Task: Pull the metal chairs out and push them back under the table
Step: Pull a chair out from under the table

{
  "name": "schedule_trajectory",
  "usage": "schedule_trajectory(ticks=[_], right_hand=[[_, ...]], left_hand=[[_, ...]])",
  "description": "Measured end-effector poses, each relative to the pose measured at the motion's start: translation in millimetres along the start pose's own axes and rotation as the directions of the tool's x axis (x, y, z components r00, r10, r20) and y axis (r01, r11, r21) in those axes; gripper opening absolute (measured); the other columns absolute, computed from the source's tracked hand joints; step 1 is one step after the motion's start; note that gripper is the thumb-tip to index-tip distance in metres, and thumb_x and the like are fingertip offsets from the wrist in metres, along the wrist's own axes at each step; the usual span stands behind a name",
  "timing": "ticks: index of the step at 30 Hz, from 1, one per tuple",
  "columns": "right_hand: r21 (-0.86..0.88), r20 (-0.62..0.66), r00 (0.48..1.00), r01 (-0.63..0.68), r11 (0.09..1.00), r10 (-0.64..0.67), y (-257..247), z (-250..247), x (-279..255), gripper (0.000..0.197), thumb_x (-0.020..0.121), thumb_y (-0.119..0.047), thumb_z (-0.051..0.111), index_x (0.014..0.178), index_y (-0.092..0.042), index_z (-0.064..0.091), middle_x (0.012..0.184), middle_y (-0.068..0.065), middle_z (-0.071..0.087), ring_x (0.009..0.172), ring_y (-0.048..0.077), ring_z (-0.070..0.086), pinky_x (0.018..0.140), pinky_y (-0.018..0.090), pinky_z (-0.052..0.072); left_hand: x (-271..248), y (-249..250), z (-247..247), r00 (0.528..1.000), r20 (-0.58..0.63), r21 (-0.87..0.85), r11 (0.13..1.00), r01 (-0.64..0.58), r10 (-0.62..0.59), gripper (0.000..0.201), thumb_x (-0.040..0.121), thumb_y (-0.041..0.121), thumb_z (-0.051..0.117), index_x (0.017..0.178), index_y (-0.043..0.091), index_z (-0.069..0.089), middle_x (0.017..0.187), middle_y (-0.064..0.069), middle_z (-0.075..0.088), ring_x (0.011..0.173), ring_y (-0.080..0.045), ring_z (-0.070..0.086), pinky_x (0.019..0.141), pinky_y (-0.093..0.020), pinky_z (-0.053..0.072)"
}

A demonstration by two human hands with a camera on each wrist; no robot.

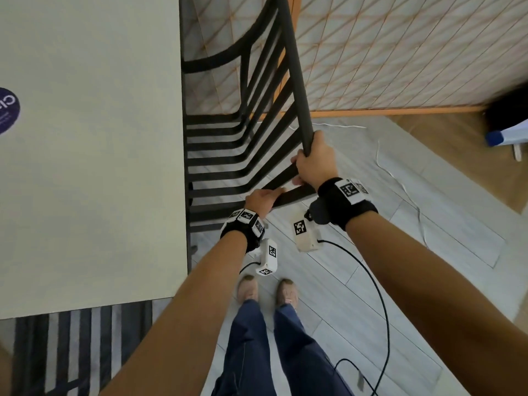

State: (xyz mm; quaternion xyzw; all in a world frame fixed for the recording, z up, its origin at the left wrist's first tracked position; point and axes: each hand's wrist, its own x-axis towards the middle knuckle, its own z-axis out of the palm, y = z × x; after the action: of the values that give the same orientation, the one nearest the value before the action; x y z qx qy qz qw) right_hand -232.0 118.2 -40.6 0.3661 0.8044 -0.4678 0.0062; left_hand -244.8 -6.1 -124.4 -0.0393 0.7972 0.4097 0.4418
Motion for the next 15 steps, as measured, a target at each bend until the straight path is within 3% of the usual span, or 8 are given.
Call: schedule_trajectory(ticks=[4,9,13,15], right_hand=[[0.051,0.034,0.998,-0.045,0.998,0.044,2,-3,-1,0.019,0.093,-0.009,0.049,0.104,-0.021,0.04,0.101,0.013,0.068,0.051,0.016,0.064,0.041,0.02,0.049],[0.122,0.03,0.996,-0.09,0.988,0.087,19,-7,-21,0.02,0.092,-0.008,0.051,0.104,-0.02,0.042,0.102,0.015,0.066,0.053,0.015,0.061,0.037,0.015,0.044],[0.114,0.017,0.998,-0.067,0.991,0.066,15,-10,-13,0.019,0.092,-0.007,0.05,0.103,-0.02,0.042,0.102,0.016,0.068,0.05,0.015,0.06,0.035,0.015,0.042],[0.093,0.008,0.998,-0.062,0.994,0.062,14,-10,-10,0.018,0.091,-0.007,0.05,0.102,-0.02,0.042,0.101,0.016,0.068,0.051,0.016,0.06,0.035,0.015,0.042]], left_hand=[[-2,-1,5,1.0,-0.014,-0.005,1.0,-0.017,0.017,0.033,0.085,0.045,0.054,0.059,0.025,0.06,0.087,-0.011,0.064,0.096,-0.029,0.059,0.091,-0.036,0.041],[-16,-13,14,0.997,0.068,-0.012,0.999,-0.029,0.03,0.031,0.09,0.035,0.053,0.071,0.013,0.063,0.065,-0.002,0.057,0.067,-0.014,0.053,0.077,-0.029,0.038],[-12,-9,14,0.998,0.032,-0.022,0.999,-0.049,0.049,0.033,0.088,0.039,0.055,0.064,0.018,0.061,0.07,-0.002,0.058,0.08,-0.021,0.055,0.083,-0.032,0.041],[-9,-9,14,0.999,0.024,-0.027,0.998,-0.048,0.049,0.03,0.088,0.04,0.054,0.072,0.016,0.062,0.081,-0.006,0.061,0.085,-0.022,0.055,0.086,-0.031,0.04]])
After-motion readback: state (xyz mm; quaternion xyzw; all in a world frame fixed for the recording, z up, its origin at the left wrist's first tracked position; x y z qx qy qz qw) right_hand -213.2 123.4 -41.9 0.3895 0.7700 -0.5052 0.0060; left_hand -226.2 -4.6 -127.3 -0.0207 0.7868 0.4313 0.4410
